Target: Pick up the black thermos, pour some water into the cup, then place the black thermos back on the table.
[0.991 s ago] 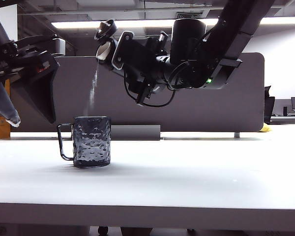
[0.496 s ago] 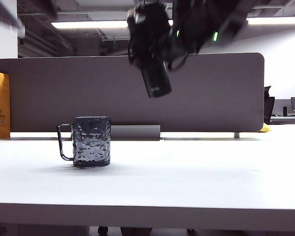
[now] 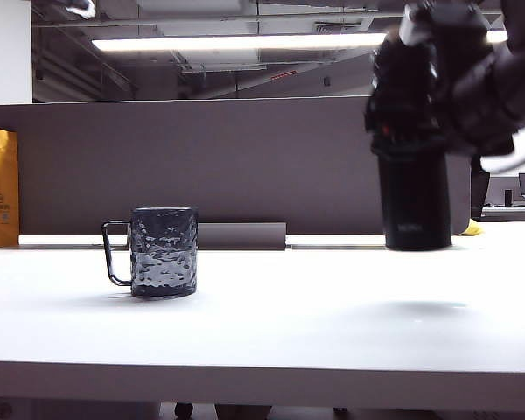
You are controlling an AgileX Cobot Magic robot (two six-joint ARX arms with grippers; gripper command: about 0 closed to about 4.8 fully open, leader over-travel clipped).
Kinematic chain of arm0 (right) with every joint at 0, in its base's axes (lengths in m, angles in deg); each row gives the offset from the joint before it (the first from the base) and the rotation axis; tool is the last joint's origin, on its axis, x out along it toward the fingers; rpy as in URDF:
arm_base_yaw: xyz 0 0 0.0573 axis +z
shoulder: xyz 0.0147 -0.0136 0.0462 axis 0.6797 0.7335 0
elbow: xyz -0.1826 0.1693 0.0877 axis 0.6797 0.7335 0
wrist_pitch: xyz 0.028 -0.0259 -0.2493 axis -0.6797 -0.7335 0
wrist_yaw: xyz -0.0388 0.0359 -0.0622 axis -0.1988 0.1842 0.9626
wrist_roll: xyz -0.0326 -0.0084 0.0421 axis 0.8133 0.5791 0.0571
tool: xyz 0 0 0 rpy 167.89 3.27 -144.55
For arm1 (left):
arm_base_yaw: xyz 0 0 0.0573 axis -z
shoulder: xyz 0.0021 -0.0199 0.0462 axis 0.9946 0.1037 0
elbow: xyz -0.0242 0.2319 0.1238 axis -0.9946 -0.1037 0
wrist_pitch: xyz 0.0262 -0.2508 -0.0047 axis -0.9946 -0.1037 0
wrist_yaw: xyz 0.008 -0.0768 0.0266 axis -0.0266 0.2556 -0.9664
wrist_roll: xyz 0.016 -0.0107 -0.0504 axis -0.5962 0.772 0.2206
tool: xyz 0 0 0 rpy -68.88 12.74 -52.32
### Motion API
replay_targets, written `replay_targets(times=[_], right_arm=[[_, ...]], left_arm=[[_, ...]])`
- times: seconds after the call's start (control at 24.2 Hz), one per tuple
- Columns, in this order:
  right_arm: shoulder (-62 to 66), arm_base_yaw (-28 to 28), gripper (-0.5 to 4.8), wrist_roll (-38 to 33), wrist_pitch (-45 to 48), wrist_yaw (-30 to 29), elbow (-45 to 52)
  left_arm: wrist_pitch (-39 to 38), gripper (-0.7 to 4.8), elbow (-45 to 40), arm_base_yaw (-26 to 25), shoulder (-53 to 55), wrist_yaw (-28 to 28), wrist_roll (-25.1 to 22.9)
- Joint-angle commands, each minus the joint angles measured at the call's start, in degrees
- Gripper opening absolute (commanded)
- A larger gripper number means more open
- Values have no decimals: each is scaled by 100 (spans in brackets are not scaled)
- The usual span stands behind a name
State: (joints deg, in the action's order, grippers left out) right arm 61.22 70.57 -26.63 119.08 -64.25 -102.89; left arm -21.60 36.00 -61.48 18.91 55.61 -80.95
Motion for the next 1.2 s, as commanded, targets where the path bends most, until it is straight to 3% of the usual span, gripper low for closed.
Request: replay_targets(times=[0.04, 0.12, 0.21, 0.7, 0.74, 0.78, 0.83, 1.03, 1.2], right_arm=[[553, -286, 48, 7, 1519, -28, -63], [1440, -496, 49, 7, 2450, -133, -85], [1969, -529, 49, 7, 2811, -195, -85], [2350, -518, 62, -400, 2776, -168, -76], [2350, -518, 189, -404, 2699, -170, -76], [2345, -516, 432, -409, 2699, -170, -68], [2345, -516, 454, -407, 2708, -170, -63], [1735, -503, 454, -407, 2483, -236, 422], [289, -503, 446, -505, 623, -1051, 922]], left_arm=[[872, 479, -358, 87, 74, 96, 131], [901, 479, -396, 164, 227, 103, 109], [892, 479, -396, 164, 398, 98, 127], [896, 479, -396, 166, 481, 101, 129], [896, 479, -396, 164, 481, 101, 131], [896, 479, -396, 164, 481, 98, 129], [896, 479, -396, 164, 481, 101, 133], [903, 479, -391, 164, 391, 96, 131], [876, 479, -391, 162, 68, 68, 149]])
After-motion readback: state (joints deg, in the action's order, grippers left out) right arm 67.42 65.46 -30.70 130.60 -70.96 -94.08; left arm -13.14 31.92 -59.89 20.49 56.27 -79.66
